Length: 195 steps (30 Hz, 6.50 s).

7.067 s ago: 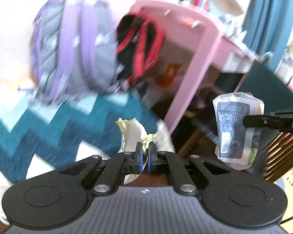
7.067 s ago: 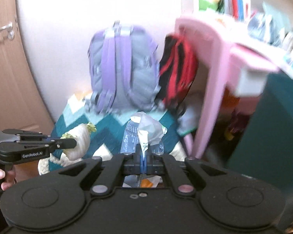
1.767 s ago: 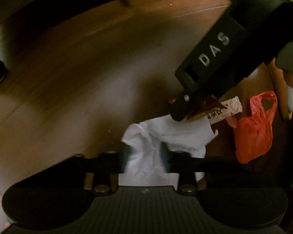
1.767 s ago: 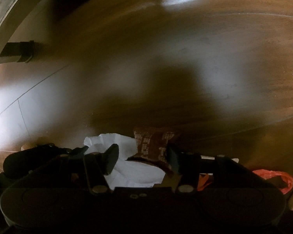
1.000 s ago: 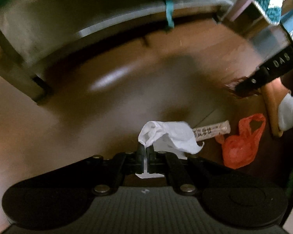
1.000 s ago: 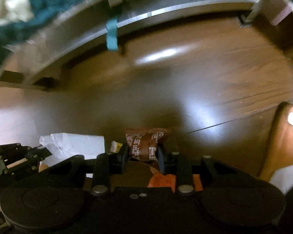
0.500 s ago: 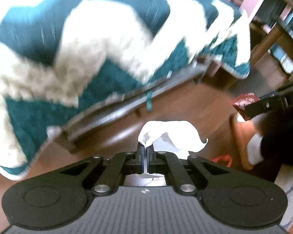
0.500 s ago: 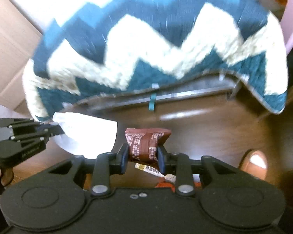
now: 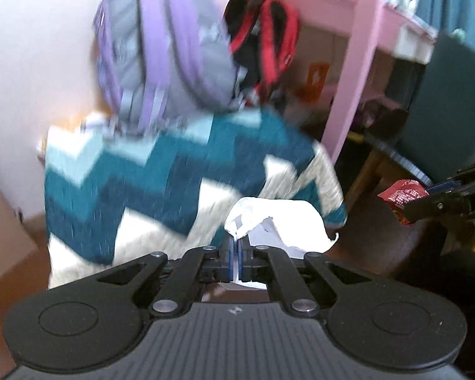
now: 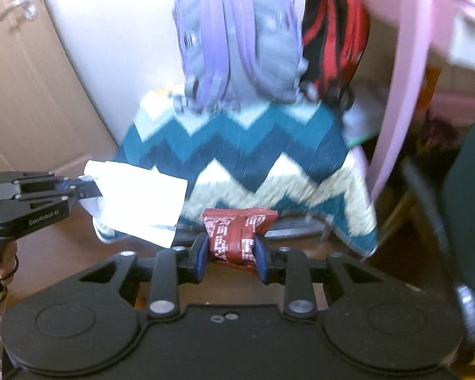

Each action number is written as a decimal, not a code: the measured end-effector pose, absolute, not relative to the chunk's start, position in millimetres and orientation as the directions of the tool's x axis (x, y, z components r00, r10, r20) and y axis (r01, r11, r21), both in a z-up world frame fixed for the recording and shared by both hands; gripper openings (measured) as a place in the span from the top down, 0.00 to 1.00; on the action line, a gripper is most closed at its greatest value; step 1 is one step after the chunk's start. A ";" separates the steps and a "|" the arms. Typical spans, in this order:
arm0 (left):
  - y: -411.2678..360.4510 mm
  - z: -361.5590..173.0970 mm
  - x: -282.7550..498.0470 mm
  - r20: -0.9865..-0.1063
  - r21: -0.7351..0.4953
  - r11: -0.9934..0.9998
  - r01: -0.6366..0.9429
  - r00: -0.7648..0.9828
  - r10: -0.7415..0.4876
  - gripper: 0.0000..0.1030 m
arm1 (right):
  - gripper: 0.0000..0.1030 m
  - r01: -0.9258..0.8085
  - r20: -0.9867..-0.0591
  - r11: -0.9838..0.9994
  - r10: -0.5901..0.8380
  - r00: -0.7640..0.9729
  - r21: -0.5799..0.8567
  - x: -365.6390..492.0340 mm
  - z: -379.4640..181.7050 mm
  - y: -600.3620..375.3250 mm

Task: Collect trash
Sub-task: 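Carry the tissue in left tool while right carries wrapper to the bin, then open both tools over the teal bin, dropping tissue and wrapper inside, then move both tools back down toward the floor by the bed, then grasp the oat-milk stick packet with left tool while right grasps orange bag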

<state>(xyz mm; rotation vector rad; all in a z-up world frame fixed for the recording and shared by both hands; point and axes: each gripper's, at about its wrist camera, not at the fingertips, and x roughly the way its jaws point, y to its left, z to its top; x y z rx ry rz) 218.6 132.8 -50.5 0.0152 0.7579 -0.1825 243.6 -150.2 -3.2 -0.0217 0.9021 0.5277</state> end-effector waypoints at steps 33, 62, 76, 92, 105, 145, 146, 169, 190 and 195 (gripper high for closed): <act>-201.2 183.3 274.4 -0.364 0.068 0.870 0.489 0.824 -0.435 0.98 | 0.72 -0.118 -0.480 0.991 0.071 0.874 -0.069 237.1 166.7 -399.2; -342.3 102.0 388.0 -0.670 0.089 0.814 0.574 0.639 -0.378 0.98 | 0.69 -0.121 -0.761 0.991 0.030 0.648 -0.064 334.6 109.9 -448.9; -334.0 101.1 386.8 -0.700 0.049 0.830 0.556 0.612 -0.369 0.73 | 0.55 -0.126 -0.769 0.988 0.010 0.639 -0.091 321.4 113.2 -439.5; -278.5 142.9 328.8 -0.585 0.059 0.849 0.525 0.707 -0.397 0.32 | 0.49 -0.211 -0.682 0.973 0.093 0.725 -0.091 259.3 157.8 -399.3; -157.4 151.0 262.8 -0.535 0.083 0.909 0.408 0.788 -0.305 0.23 | 0.47 -0.468 -0.637 0.880 0.313 0.705 -0.085 221.0 156.0 -282.8; 156.5 -226.7 285.8 -0.814 -0.006 0.959 0.283 0.555 -0.168 0.03 | 0.46 -0.950 -0.967 0.306 0.255 0.017 0.064 285.8 -291.0 11.7; 154.8 -243.8 287.1 -0.828 -0.011 0.952 0.305 0.531 -0.180 0.03 | 0.46 -0.950 -0.971 0.302 0.241 -0.007 0.081 284.7 -305.3 11.5; 95.5 -519.5 266.6 -0.960 -0.033 0.649 0.760 0.156 -0.231 0.18 | 0.46 -0.979 -0.980 0.070 0.056 -0.189 0.192 231.7 -517.7 23.7; 80.1 -563.2 277.8 -0.963 -0.008 0.637 0.771 0.165 -0.211 0.70 | 0.60 -0.971 -0.987 0.184 0.075 -0.144 0.156 253.4 -536.5 19.7; 91.7 -558.5 285.5 -0.966 -0.049 0.721 0.691 0.152 -0.211 0.75 | 0.61 -0.950 -0.990 0.279 0.061 -0.129 0.141 281.5 -518.9 13.1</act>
